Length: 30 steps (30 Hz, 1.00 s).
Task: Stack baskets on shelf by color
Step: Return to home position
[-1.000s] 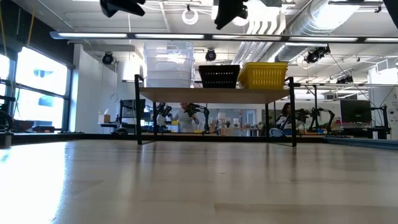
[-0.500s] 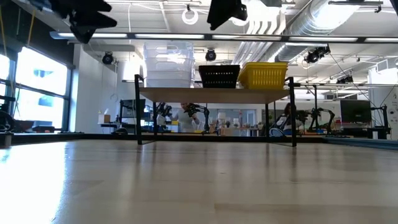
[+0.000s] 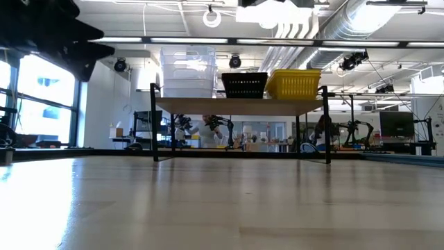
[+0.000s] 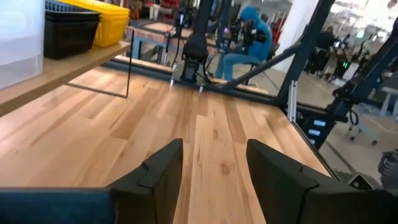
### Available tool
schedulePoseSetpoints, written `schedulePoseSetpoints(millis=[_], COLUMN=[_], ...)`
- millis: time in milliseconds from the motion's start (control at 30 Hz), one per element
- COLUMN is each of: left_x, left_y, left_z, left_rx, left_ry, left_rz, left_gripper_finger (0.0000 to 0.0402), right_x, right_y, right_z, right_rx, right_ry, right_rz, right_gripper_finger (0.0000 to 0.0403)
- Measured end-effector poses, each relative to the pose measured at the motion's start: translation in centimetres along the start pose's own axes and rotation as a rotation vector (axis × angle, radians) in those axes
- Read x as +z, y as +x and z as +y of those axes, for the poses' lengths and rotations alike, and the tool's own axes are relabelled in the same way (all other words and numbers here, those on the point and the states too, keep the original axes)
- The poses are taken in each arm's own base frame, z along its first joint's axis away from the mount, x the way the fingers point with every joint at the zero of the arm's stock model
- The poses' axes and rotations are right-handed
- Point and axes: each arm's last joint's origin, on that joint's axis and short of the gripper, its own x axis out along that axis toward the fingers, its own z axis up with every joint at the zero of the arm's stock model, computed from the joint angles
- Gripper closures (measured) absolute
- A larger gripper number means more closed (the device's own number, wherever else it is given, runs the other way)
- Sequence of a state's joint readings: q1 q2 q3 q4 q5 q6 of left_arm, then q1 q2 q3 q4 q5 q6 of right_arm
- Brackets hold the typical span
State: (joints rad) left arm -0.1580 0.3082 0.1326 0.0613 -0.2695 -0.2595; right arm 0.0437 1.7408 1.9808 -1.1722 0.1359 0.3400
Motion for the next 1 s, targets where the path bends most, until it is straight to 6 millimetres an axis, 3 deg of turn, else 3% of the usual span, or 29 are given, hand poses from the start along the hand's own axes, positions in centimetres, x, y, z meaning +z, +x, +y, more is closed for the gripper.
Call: schedulePoseSetpoints(millis=[233,467,633,767,1000], left_x=[-2.8,-2.9,-3.0,-3.0,-3.0], left_y=[0.3,0.3,0.3,0.3,0.3], left_z=[0.9,1.0,1.2,1.3,1.3], left_rx=[0.008,0.007,0.042,0.063,0.066], left_ry=[-0.036,-0.017,-0.016,-0.016,-0.016], left_rz=[-0.018,0.006,0.009,0.005,0.005], left_gripper_finger=[0.0234,0.0234,0.0234,0.0234,0.0233], right_x=[-1.4,-4.4,-7.6,-11.1,-16.8], right_y=[-6.4,-14.1,-18.3,-19.4,-17.4], right_z=[-1.4,-3.4,-4.7,-5.6,-7.5], right_rx=[-0.088,-0.158,-0.2,-0.218,-0.117], right_ry=[-0.009,-0.062,-0.061,-0.064,-0.016], right_rz=[-0.115,-0.264,-0.316,-0.364,-0.522], right_gripper_finger=[0.0319,0.0319,0.0319,0.0319,0.0319])
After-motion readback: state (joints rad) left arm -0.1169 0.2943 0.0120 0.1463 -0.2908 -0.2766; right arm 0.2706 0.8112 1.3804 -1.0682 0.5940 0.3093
